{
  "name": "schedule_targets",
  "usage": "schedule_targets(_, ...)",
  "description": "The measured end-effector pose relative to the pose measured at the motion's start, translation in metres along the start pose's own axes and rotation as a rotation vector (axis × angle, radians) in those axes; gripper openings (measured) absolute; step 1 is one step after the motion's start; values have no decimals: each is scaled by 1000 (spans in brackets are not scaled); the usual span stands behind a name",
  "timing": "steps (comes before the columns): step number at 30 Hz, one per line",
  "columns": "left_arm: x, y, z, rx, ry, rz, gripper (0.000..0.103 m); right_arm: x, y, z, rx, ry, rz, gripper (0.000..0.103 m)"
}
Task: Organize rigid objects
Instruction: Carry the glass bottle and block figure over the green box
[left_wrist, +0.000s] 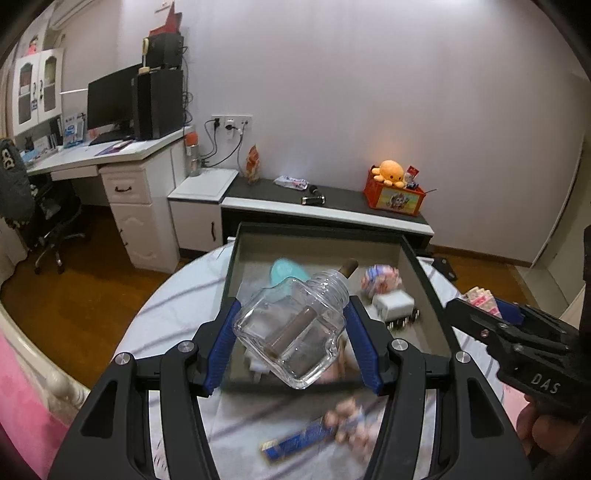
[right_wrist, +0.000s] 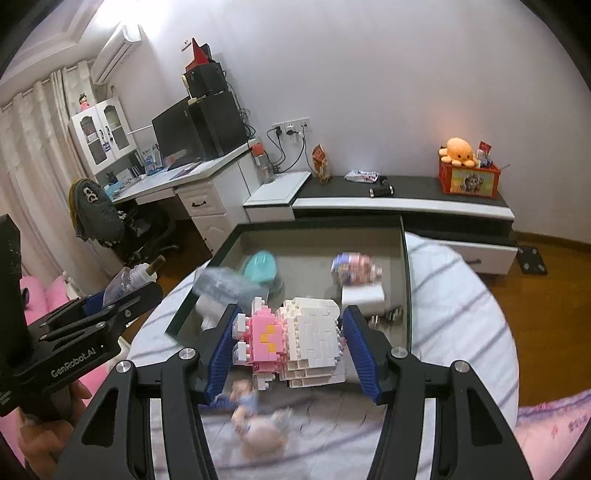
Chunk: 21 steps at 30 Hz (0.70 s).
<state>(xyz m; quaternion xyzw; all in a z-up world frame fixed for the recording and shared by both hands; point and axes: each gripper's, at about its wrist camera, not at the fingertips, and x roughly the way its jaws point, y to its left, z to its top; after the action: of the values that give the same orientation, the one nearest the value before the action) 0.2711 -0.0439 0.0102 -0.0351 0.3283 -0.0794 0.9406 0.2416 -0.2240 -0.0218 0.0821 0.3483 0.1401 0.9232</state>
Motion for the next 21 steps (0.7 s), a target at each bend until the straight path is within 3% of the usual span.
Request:
schedule_targets(12,122,-12,44,5,112,-25,58,103,-39,59,4,76,-59,58)
schedule_targets(19,156,-15,48,15,174,-5,60,144,-50,67,5,145,-84,58)
schedule_targets(21,160,-14,47,18,185,10,65,150,-51,66,8,157,-92,59)
